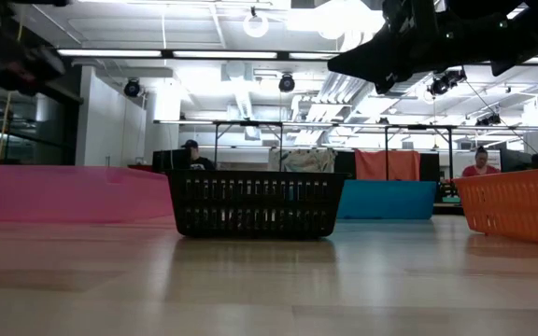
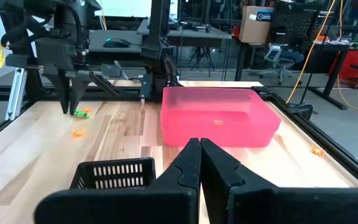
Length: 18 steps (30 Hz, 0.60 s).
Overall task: Sort Halloween decoration
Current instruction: Put the orange spider toy into the pink bin
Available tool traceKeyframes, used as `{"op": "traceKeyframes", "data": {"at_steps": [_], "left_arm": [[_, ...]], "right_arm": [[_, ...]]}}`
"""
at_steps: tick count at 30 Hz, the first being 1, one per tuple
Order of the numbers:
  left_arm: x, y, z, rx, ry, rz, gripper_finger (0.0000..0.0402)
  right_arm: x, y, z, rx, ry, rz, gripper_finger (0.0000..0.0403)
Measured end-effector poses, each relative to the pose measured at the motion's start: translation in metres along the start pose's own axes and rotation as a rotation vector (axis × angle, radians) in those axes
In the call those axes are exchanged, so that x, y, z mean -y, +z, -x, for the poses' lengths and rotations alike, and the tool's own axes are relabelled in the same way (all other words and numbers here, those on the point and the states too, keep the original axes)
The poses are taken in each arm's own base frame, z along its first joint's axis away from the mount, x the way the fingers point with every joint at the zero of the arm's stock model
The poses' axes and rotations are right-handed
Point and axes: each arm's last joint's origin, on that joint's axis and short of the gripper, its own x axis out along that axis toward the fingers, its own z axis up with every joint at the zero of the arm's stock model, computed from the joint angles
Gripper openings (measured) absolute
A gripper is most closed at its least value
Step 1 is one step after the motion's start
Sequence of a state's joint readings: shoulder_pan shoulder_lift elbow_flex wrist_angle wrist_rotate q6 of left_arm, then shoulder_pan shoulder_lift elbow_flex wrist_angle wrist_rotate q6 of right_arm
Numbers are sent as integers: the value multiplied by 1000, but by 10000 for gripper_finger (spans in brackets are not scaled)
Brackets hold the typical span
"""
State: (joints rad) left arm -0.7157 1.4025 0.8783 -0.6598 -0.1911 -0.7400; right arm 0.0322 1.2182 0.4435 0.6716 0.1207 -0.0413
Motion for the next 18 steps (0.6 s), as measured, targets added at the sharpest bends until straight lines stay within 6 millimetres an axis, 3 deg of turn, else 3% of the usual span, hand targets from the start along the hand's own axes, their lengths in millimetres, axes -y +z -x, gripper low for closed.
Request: {"op": "traceKeyframes", "data": {"at_steps": [5,11,18], "left_arm": [[9,-16,-12,-36,8,44,106],[0,-43,-33,-151,42,118,187],[-6,-50,-45,-121,-16,145,210]], "right_arm": [[0,0,0,0,0,-26,0],[0,0,0,-3,0,-25,0],[0,0,0,-2,0,-16,0]]}}
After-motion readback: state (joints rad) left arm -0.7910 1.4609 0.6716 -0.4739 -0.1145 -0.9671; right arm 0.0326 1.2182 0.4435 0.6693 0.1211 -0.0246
